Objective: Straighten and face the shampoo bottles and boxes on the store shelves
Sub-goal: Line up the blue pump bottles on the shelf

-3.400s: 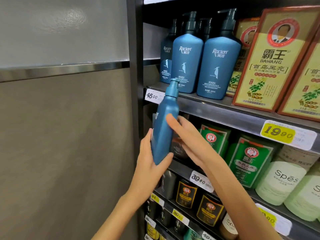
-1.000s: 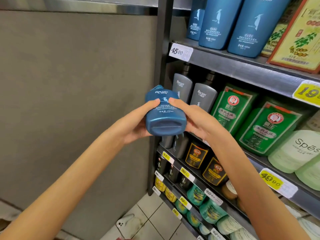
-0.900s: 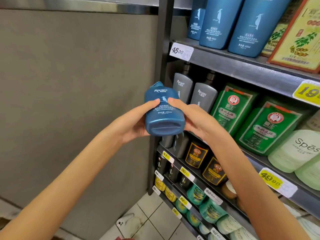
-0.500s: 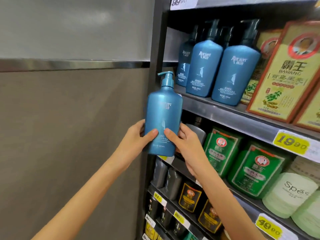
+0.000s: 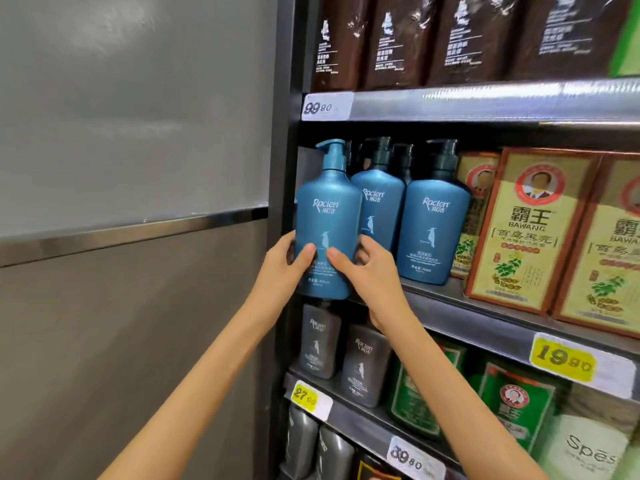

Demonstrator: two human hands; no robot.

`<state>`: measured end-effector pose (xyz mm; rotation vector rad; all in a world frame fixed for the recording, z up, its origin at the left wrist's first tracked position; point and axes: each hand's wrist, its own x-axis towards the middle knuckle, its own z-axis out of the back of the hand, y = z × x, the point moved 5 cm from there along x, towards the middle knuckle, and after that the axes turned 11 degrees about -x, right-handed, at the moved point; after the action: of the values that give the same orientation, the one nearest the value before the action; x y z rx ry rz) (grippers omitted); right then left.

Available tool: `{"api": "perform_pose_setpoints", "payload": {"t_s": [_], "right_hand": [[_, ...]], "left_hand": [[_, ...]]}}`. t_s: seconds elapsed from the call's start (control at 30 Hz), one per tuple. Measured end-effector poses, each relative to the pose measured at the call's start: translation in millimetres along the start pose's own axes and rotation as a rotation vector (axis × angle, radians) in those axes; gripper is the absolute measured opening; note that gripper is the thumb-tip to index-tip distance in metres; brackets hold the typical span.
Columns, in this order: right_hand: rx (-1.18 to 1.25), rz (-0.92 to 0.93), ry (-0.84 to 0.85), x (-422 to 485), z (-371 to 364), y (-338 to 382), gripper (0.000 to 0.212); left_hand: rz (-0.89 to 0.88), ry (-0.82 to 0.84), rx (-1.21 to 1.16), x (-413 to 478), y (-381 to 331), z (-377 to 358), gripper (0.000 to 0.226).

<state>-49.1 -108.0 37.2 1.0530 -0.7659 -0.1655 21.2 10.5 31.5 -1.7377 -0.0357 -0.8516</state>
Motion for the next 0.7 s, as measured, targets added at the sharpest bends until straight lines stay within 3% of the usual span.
{"api": "perform_pose_setpoints", "payload": {"t_s": [0.13, 0.27, 0.7], "right_hand": [[0.0, -0.01, -0.001, 14.3, 1.0, -1.4, 0.019], [-0.042, -0.01, -0.039, 19.1, 0.1, -5.5, 0.028], [-0.267, 0.093, -0.094, 17.9, -7.4, -9.7, 0.043]], "left_hand": [[0.141, 0.026, -0.132, 14.6, 13.2, -3.4, 0.031], [0.182, 0.019, -0.175, 21.8, 21.8, -7.4, 0.024], [-0.104, -0.249, -0.056, 36.3, 14.8, -7.4, 0.032]]}}
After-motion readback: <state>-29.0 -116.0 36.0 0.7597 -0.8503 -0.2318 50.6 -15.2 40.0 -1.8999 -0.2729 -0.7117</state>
